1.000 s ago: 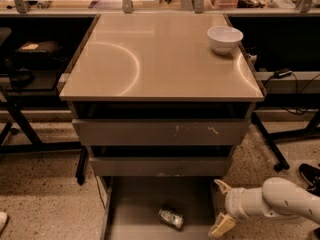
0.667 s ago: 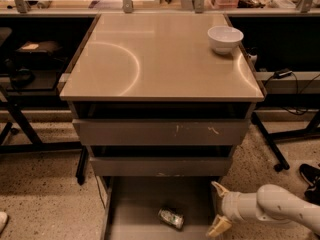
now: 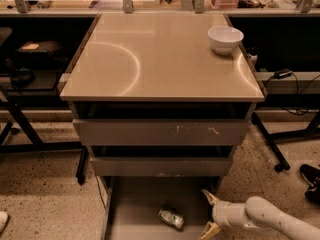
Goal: Pick 7up can from bottom drawer and place on counter
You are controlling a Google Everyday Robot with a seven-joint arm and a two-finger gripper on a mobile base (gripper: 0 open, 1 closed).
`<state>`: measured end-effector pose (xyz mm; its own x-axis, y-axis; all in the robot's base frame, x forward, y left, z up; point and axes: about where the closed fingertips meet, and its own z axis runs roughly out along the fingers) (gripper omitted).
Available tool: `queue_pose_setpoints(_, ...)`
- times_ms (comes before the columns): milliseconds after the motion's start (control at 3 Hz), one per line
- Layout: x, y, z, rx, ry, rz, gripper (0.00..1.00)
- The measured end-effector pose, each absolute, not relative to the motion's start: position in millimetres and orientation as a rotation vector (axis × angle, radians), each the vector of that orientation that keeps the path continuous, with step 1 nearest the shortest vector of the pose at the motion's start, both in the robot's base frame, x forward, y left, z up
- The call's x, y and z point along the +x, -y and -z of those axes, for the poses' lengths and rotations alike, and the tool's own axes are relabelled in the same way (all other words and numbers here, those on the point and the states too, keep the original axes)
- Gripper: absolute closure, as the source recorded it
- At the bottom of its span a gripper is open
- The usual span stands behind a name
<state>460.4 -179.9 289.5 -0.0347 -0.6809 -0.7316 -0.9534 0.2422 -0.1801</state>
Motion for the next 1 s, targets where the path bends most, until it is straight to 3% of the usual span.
queue_pose_setpoints(1000, 467, 169, -237, -1.515, -1.792, -0.496, 0.00)
